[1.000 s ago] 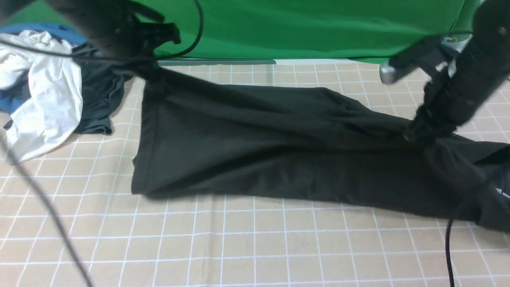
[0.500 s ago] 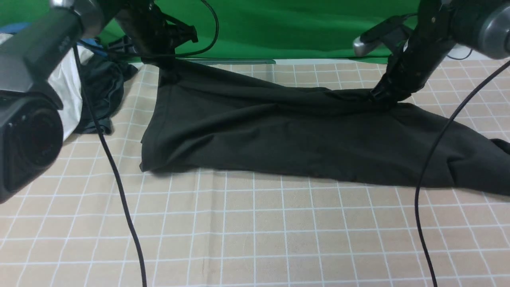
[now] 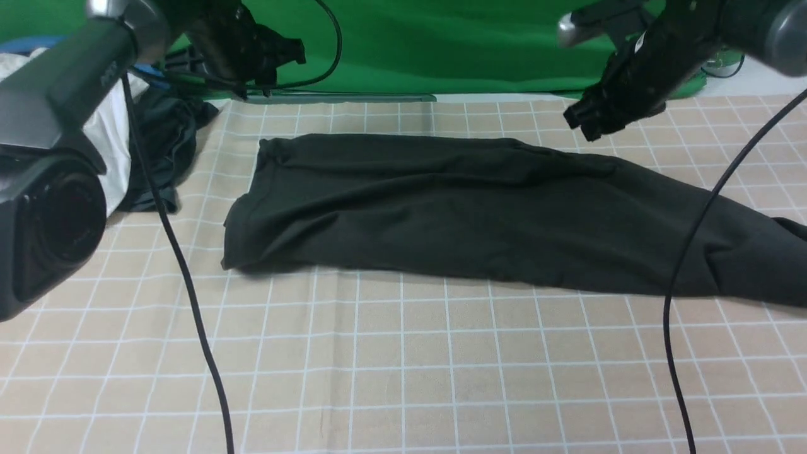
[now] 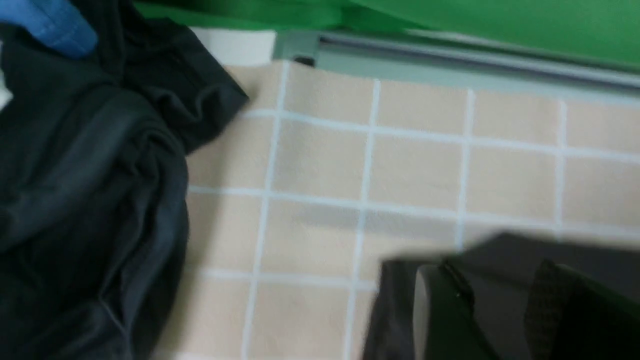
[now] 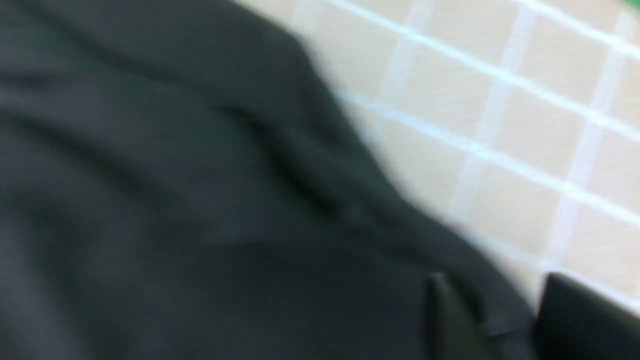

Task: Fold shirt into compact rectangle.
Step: 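Fold the black garment in half by bringing its near edge over to the far edge, then pull the folded dark garment lengthwise by its ends to straighten it flat on the table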

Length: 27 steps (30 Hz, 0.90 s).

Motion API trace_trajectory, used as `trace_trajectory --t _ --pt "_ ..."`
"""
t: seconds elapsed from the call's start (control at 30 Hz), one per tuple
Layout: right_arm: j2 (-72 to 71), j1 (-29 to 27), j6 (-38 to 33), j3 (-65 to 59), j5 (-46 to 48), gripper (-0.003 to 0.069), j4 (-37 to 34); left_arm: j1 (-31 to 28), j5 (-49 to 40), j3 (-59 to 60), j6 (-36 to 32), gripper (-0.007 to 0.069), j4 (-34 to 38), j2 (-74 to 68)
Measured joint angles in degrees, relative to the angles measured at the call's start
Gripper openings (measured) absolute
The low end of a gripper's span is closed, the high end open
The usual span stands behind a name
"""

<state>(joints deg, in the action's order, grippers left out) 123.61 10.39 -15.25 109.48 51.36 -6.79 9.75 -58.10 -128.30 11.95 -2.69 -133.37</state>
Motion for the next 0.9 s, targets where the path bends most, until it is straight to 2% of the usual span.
trace_trajectory --t 0.03,0.1,0.13,0.17,0.23,0.37,0.5,0.53,0.63,0.7,0.8,0.9 --pt "-0.1 0.3 -1.7 0.1 1.4 0.0116 -3.5 0.1 -2.1 -0.2 -2.7 0.0201 2.7 0.7" --pt "0.9 1.2 -4.3 0.1 3.3 0.0052 -8.6 0.8 -5.8 -0.2 -6.5 0.0125 6.3 1.3" --pt "1.5 1.6 -4.7 0.1 3.5 0.0042 -9.8 1.3 -6.9 0.2 -7.5 0.0091 6.8 1.4" --pt "2.5 2.1 -5.1 0.1 3.8 0.0037 -11.1 2.1 -8.3 1.2 -8.8 0.0048 7.2 1.5" --pt "4.1 2.9 -5.7 0.1 3.9 0.0036 -11.8 3.4 -9.7 2.8 -9.8 0.0026 7.0 1.4" --pt "8.3 4.2 -6.0 0.1 1.5 0.0036 -12.1 6.0 -9.8 7.0 -10.8 0.0015 6.2 1.1" --pt "10.1 4.3 -6.0 0.0 -5.7 0.0036 -12.8 6.4 -8.0 8.4 -10.8 0.0017 6.4 1.0" --pt "10.5 4.3 -6.0 0.0 -11.9 0.0036 -12.4 6.3 -6.9 8.4 -10.7 0.0017 6.3 1.0" --pt "11.3 4.1 -5.3 0.0 -21.9 0.0039 -12.0 6.3 -5.5 8.4 -10.5 0.0017 6.0 1.0" --pt "11.4 3.7 -4.3 0.9 -24.1 0.0044 -11.8 6.3 -5.4 8.4 -10.4 0.0019 5.9 1.0" --pt "11.4 2.6 -4.0 5.1 -18.7 0.0055 -11.6 6.1 -5.4 8.4 -10.4 0.0019 4.8 1.0" --pt "11.4 1.8 -4.2 10.9 -7.0 0.0055 -11.3 5.5 -5.6 8.1 -7.8 0.0019 2.1 1.0"
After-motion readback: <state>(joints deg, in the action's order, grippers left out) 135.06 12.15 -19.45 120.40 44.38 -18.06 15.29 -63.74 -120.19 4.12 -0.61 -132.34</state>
